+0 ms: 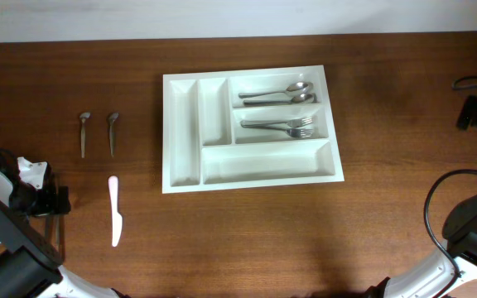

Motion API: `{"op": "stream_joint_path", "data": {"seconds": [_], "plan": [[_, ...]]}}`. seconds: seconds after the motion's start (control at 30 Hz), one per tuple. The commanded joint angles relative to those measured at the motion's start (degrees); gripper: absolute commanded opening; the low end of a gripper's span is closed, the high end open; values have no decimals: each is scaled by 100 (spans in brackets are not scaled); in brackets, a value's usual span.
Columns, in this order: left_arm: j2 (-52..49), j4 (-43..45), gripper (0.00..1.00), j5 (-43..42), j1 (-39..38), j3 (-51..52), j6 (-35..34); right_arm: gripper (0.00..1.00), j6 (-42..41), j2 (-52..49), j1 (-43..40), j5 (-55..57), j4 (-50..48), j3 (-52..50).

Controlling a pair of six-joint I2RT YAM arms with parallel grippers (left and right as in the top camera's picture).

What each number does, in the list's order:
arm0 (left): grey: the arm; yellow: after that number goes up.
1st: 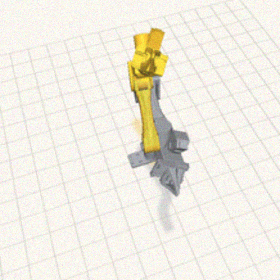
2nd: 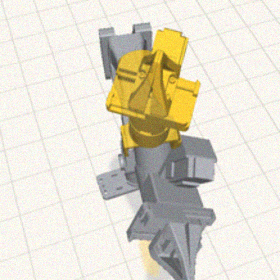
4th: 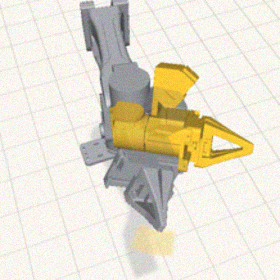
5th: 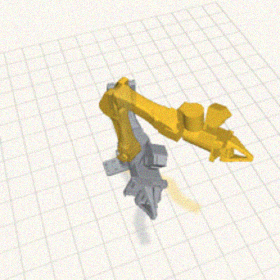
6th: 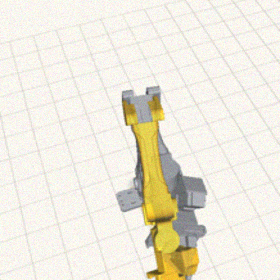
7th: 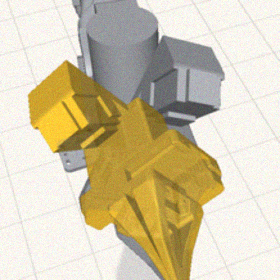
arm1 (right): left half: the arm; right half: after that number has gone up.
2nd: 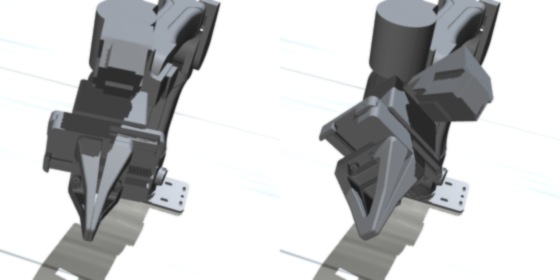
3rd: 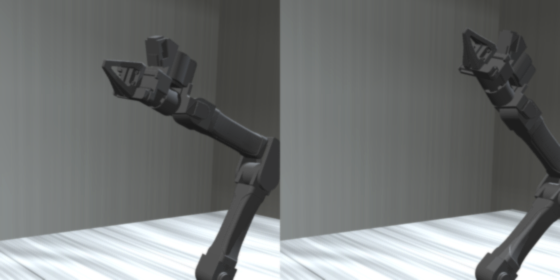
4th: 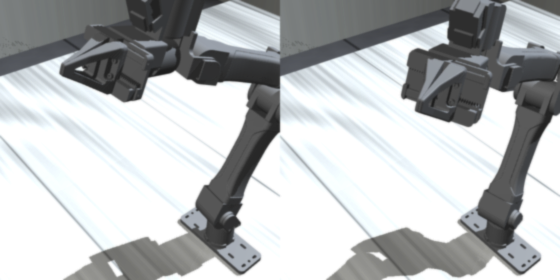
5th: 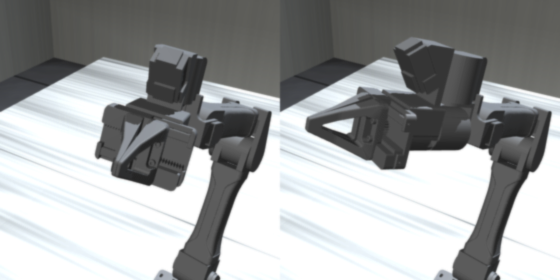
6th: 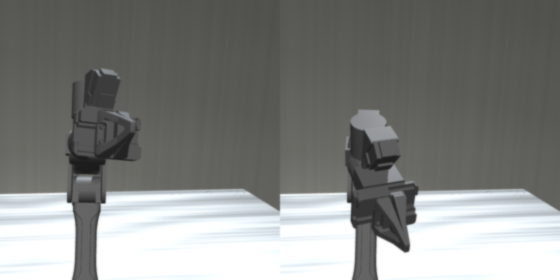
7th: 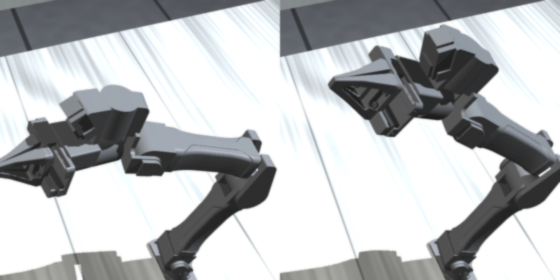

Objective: Pack container
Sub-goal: 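Lower the left gripper onto the tongs and close it, then lift the silver tongs with the left gripper and carry them over the tray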

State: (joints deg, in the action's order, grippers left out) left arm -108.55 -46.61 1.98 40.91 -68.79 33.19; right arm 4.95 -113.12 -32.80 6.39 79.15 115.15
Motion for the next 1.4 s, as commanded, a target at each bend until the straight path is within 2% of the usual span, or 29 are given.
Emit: {"op": "stream_joint_path", "data": {"seconds": [0.0,1.37], "plan": [[-105,20,99,44,13,-57,-59,99,17,20,15,9,-15,-20],[-433,63,99,42,13,-57,-57,99,17,20,15,9,-15,-20]]}}
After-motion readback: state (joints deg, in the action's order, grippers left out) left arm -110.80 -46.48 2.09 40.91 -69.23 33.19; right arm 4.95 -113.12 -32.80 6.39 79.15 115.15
